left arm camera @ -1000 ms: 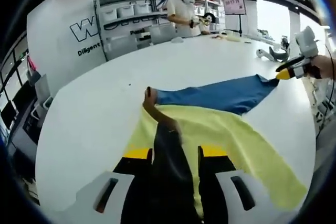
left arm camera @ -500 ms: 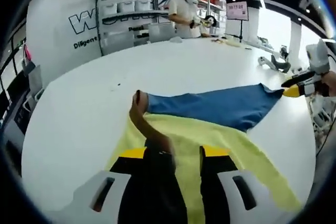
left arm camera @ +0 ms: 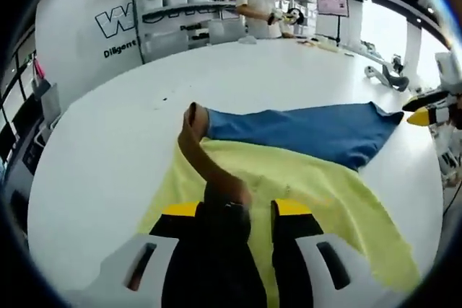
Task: Fold the garment on the visible template until the final outline fits inside the template.
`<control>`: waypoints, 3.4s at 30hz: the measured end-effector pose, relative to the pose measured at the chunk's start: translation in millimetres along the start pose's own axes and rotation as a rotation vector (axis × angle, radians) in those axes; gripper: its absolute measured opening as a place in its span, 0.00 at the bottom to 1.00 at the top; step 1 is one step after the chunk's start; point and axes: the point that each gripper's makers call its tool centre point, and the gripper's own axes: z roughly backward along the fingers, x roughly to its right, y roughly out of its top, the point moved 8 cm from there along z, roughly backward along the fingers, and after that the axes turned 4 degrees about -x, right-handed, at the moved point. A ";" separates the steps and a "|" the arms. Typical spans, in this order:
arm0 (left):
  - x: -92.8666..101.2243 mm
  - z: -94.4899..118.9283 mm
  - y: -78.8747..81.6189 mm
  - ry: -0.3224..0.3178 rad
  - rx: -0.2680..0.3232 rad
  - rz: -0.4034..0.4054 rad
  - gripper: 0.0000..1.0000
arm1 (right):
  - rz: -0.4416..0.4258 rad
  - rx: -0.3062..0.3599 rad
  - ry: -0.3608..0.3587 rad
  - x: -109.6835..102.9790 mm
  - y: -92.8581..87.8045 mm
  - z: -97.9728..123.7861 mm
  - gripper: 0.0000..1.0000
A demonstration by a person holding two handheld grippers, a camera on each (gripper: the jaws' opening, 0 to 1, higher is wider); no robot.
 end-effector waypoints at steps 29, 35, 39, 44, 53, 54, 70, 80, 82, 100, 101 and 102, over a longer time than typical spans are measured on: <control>-16.4 8.2 -10.9 0.126 0.048 -0.007 0.02 | 0.078 0.016 -0.004 2.0 10.1 -15.2 0.29; -22.6 15.1 -17.8 0.150 0.046 0.010 0.02 | 0.141 0.002 0.016 -4.0 15.0 -25.9 0.27; -26.6 20.0 -22.9 0.163 0.046 0.032 0.02 | 0.210 -0.017 0.029 -8.6 15.8 -33.9 0.24; -31.8 25.7 -28.8 0.184 0.046 0.052 0.02 | 0.260 -0.048 0.040 -12.7 13.7 -45.1 0.22; -44.4 31.5 -33.9 0.216 0.040 0.081 0.03 | 0.352 -0.072 0.067 -21.0 14.7 -57.9 0.16; -45.8 31.8 -34.7 0.219 0.039 0.083 0.03 | 0.361 -0.079 0.069 -21.9 14.3 -59.1 0.16; -49.6 33.5 -38.1 0.216 0.053 0.096 0.03 | 0.400 -0.111 0.062 -15.6 12.8 -62.7 0.00; -49.6 33.7 -38.4 0.213 0.055 0.087 0.03 | 0.382 -0.062 0.005 -0.8 24.1 -50.9 0.00; -48.9 34.6 -38.2 0.212 0.055 0.087 0.03 | 0.359 -0.039 -0.017 6.5 27.1 -48.5 0.00; -50.8 33.0 -40.0 0.211 0.080 0.090 0.04 | 0.226 -0.074 -0.069 32.8 11.4 -52.6 0.00; -50.8 32.9 -40.0 0.211 0.081 0.089 0.05 | 0.224 -0.076 -0.068 32.3 11.1 -53.1 0.00; -51.2 32.7 -40.1 0.214 0.081 0.080 0.05 | 0.223 -0.079 -0.069 32.4 10.9 -54.3 0.00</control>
